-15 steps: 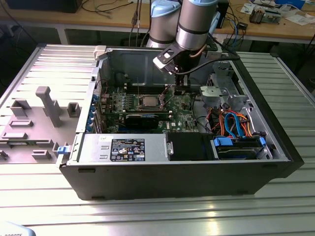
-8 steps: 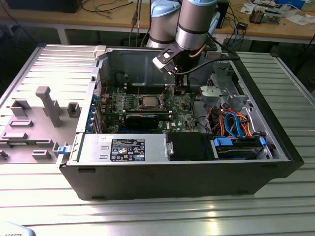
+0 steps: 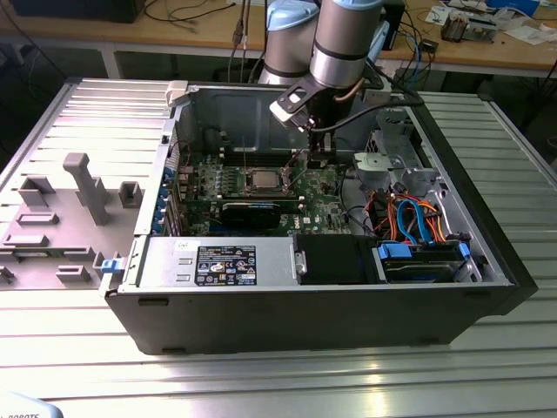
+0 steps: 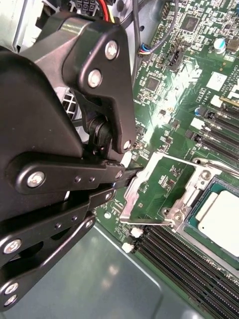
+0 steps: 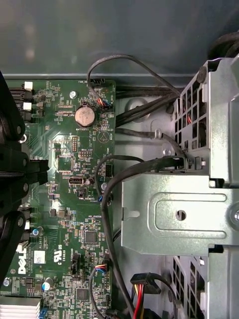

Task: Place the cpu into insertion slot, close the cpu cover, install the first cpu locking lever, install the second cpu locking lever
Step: 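Close the cpu cover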

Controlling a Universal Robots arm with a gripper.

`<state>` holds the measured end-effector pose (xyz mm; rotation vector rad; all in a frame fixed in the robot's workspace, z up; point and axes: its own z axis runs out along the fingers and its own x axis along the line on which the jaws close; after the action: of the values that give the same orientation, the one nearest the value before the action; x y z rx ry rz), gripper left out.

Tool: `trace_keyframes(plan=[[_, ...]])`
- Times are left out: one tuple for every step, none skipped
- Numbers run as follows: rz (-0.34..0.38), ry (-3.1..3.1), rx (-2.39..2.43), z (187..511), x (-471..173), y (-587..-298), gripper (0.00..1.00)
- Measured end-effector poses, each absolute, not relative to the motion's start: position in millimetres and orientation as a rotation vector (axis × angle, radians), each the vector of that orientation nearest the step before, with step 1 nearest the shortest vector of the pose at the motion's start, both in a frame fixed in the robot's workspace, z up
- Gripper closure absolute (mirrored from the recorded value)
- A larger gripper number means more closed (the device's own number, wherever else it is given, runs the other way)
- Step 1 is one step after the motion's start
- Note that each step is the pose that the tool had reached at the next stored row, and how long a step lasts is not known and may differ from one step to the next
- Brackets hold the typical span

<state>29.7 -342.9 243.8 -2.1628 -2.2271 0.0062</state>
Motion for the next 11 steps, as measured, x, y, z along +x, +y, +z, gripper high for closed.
trace_keyframes(plan=[[0.006, -2.233, -2.156, 244.3, 29.7, -342.9, 0.89], [0.007, -2.238, -2.152, 244.8, 29.7, -342.9, 0.89], [0.006, -2.239, -2.15, 245.0, 29.7, -342.9, 0.89], [0.006, -2.24, -2.149, 245.1, 29.6, -342.9, 0.89], [0.005, -2.24, -2.149, 245.1, 29.6, -342.9, 0.89], [0.005, -2.24, -2.148, 245.2, 29.6, -342.8, 0.89], [0.006, -2.241, -2.148, 245.3, 29.5, -342.8, 0.89], [0.006, -2.242, -2.147, 245.3, 29.3, -342.5, 0.89], [0.006, -2.242, -2.146, 245.3, 29.2, -342.0, 0.89], [0.005, -2.243, -2.145, 245.2, 29.1, -341.7, 0.89], [0.006, -2.244, -2.144, 245.3, 29.0, -341.5, 0.89]])
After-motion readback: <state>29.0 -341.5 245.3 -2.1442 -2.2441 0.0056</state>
